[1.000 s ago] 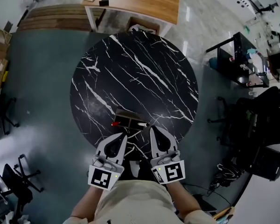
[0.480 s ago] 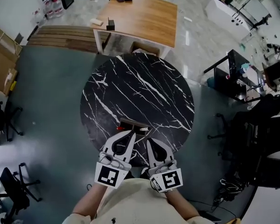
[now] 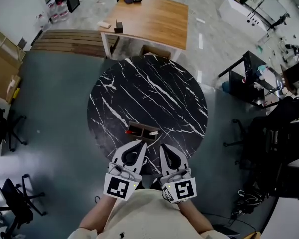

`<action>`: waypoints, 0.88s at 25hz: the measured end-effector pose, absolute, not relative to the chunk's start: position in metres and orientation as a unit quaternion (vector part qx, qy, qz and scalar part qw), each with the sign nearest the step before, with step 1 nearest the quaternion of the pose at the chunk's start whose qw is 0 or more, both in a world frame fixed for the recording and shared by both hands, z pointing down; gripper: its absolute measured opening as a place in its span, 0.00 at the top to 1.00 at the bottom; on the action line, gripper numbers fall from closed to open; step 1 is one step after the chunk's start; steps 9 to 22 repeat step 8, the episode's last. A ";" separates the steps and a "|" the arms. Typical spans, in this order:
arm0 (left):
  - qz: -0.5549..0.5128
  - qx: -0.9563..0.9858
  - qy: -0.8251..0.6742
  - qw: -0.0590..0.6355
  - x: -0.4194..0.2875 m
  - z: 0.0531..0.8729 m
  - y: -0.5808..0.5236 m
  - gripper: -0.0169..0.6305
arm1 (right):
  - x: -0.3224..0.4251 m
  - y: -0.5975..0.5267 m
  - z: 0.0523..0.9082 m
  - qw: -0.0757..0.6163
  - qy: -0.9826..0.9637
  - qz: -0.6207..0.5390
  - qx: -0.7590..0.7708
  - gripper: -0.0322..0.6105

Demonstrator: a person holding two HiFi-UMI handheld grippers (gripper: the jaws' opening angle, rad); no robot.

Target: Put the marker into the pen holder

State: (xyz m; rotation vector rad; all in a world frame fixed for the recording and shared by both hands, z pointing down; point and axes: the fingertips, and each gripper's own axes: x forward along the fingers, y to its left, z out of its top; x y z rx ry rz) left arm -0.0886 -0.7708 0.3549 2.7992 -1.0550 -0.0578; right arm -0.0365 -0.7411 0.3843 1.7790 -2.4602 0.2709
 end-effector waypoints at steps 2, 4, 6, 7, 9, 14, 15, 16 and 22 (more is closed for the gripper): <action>-0.013 0.937 -0.342 0.062 -0.087 0.353 -0.766 0.96 | -0.036 -0.738 0.381 0.048 -0.804 0.084 0.586 0.92; 0.027 0.948 -0.317 0.016 -0.086 0.356 -0.760 0.96 | -0.038 -0.735 0.379 0.059 -0.804 0.070 0.588 0.92; 0.028 0.949 -0.313 0.013 -0.084 0.357 -0.758 0.96 | -0.038 -0.732 0.378 0.068 -0.803 0.057 0.589 0.92; 0.013 0.947 -0.319 0.029 -0.084 0.356 -0.757 0.96 | -0.037 -0.730 0.378 0.071 -0.802 0.053 0.590 0.92; -0.005 0.944 -0.325 0.046 -0.083 0.355 -0.757 0.96 | -0.036 -0.728 0.378 0.073 -0.801 0.049 0.592 0.92; -0.005 0.944 -0.325 0.046 -0.083 0.355 -0.757 0.96 | -0.036 -0.728 0.378 0.073 -0.801 0.049 0.592 0.92; -0.005 0.944 -0.325 0.046 -0.083 0.355 -0.757 0.96 | -0.036 -0.728 0.378 0.073 -0.801 0.049 0.592 0.92; -0.005 0.944 -0.325 0.046 -0.083 0.355 -0.757 0.96 | -0.036 -0.728 0.378 0.073 -0.801 0.049 0.592 0.92; -0.005 0.944 -0.325 0.046 -0.083 0.355 -0.757 0.96 | -0.036 -0.728 0.378 0.073 -0.801 0.049 0.592 0.92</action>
